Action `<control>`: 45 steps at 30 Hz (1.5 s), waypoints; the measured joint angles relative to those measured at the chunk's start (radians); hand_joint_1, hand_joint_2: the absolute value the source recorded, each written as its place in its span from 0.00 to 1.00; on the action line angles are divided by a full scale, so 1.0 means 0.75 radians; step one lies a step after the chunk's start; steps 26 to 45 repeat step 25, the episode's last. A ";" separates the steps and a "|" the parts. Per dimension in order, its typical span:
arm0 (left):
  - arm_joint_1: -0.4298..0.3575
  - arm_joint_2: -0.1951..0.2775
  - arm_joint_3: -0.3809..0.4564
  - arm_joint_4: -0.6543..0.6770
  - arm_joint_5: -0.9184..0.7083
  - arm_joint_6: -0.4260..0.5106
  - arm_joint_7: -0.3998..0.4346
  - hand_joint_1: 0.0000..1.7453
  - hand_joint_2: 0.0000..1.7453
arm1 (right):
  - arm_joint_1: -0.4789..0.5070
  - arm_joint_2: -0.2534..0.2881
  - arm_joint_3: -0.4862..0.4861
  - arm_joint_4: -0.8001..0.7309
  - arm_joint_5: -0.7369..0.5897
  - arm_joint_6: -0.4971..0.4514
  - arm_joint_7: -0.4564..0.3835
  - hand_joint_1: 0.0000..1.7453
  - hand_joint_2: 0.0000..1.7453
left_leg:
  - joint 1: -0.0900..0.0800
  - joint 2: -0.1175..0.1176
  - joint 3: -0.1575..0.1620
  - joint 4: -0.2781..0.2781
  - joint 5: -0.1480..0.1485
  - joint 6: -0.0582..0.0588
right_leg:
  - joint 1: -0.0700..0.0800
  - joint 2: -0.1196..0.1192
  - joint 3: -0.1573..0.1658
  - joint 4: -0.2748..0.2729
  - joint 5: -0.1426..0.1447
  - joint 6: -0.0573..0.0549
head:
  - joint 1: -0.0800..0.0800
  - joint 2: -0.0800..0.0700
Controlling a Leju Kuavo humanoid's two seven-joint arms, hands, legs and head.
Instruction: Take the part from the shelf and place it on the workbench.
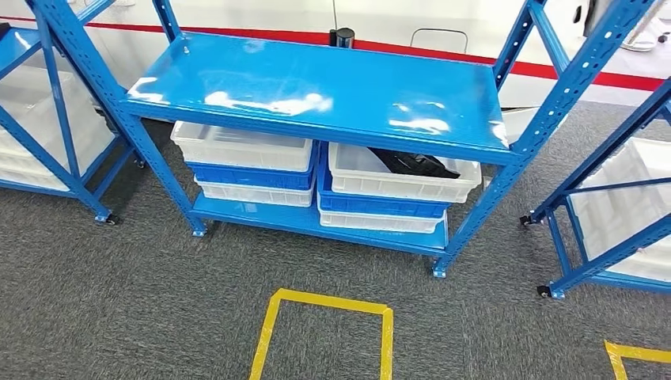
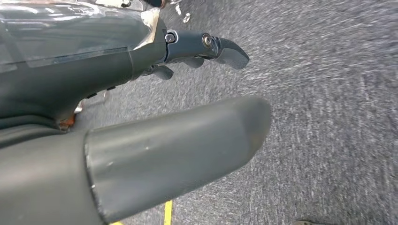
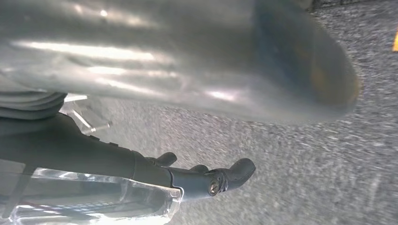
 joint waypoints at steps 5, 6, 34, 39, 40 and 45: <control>-0.005 -0.001 0.000 0.000 -0.006 -0.003 -0.004 0.00 0.00 | -0.002 -0.001 0.000 0.000 0.005 -0.007 -0.009 0.00 0.00 | -0.008 0.063 0.016 0.009 -0.018 -0.041 | 0.009 -0.036 0.080 -0.158 0.055 -0.039 | -0.003 0.000; -0.006 -0.001 0.000 0.000 -0.006 -0.003 -0.005 0.00 0.00 | 0.000 -0.001 0.000 0.000 0.011 -0.010 -0.012 0.00 0.00 | -0.005 0.048 0.017 0.018 -0.029 -0.050 | 0.005 -0.023 0.082 -0.161 0.060 -0.047 | -0.005 0.000; -0.001 0.001 0.041 0.001 0.054 -0.032 -0.067 0.00 1.00 | 0.003 -0.003 0.000 0.000 0.048 -0.068 0.004 0.00 1.00 | -0.010 -0.114 -0.020 0.022 -0.001 -0.036 | 0.014 0.074 0.064 -0.160 0.071 -0.059 | -0.031 0.000; -0.001 0.001 0.041 0.001 0.054 -0.032 -0.067 0.00 1.00 | 0.003 -0.003 0.000 0.000 0.048 -0.068 0.004 0.00 1.00 | -0.010 -0.114 -0.020 0.022 -0.001 -0.036 | 0.014 0.074 0.064 -0.160 0.071 -0.059 | -0.031 0.000; -0.001 0.001 0.041 0.001 0.054 -0.032 -0.067 0.00 1.00 | 0.003 -0.003 0.000 0.000 0.048 -0.068 0.004 0.00 1.00 | -0.010 -0.114 -0.020 0.022 -0.001 -0.036 | 0.014 0.074 0.064 -0.160 0.071 -0.059 | -0.031 0.000; -0.001 0.001 0.041 0.001 0.054 -0.032 -0.067 0.00 1.00 | 0.003 -0.003 0.000 0.000 0.048 -0.068 0.004 0.00 1.00 | -0.010 -0.114 -0.020 0.022 -0.001 -0.036 | 0.014 0.074 0.064 -0.160 0.071 -0.059 | -0.031 0.000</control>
